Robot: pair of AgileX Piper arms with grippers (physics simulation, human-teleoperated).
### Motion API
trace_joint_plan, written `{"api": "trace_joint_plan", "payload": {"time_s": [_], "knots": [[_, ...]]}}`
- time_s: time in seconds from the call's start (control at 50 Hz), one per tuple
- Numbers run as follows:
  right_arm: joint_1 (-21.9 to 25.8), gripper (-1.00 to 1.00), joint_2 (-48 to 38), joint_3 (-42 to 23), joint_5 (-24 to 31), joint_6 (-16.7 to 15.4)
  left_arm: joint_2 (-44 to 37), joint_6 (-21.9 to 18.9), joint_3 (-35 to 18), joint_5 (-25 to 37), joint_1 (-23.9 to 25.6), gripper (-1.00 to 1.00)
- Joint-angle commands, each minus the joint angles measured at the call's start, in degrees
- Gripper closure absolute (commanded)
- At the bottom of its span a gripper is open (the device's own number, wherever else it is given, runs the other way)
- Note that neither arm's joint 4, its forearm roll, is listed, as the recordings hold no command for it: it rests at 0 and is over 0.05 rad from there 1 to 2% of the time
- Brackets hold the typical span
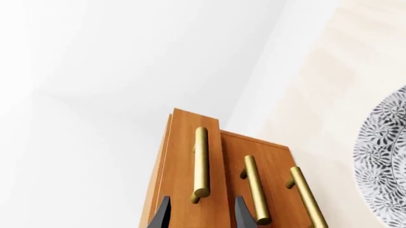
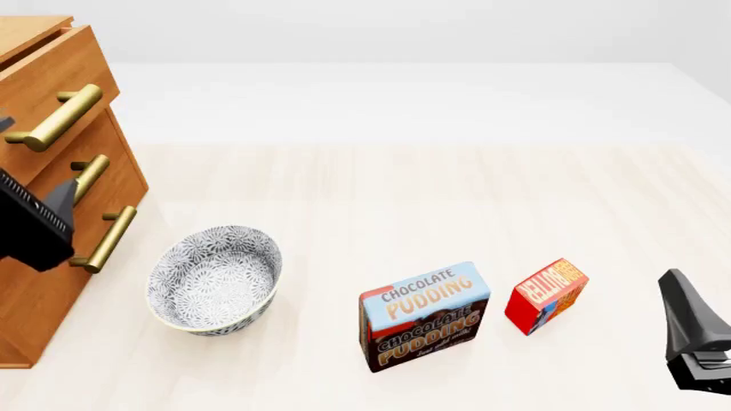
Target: Put the butter at the back in the top drawer of the cabinet and close it.
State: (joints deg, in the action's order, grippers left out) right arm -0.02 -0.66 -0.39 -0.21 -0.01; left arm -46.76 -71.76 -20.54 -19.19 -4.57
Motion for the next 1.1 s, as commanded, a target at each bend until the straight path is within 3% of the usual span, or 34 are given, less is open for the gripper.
{"api": "trace_joint_plan", "payload": {"time_s": [0.02,0.08,0.1,0.18,1.1], "knots": [[-0.01,-1.00,-0.30,0.09,-0.38,0.02,-3.72,0.28,-0.69,-2.55,-1.18,-1.00],[-0.01,-1.00,-0.80,0.16,-0.94,0.01,-4.56,0.11,-0.77,-3.21,-1.22,-1.00],[-0.01,-1.00,-2.41,0.37,-2.74,0.01,-9.83,-0.61,-2.36,-6.23,-2.90,-1.00],[-0.01,-1.00,-2.54,0.38,-2.88,0.01,-10.88,-0.71,-2.42,-7.08,-3.09,-1.00],[-0.01,-1.00,-0.16,0.36,-0.53,-0.01,-14.48,-0.78,-3.93,-8.54,-4.41,-1.00]]}}
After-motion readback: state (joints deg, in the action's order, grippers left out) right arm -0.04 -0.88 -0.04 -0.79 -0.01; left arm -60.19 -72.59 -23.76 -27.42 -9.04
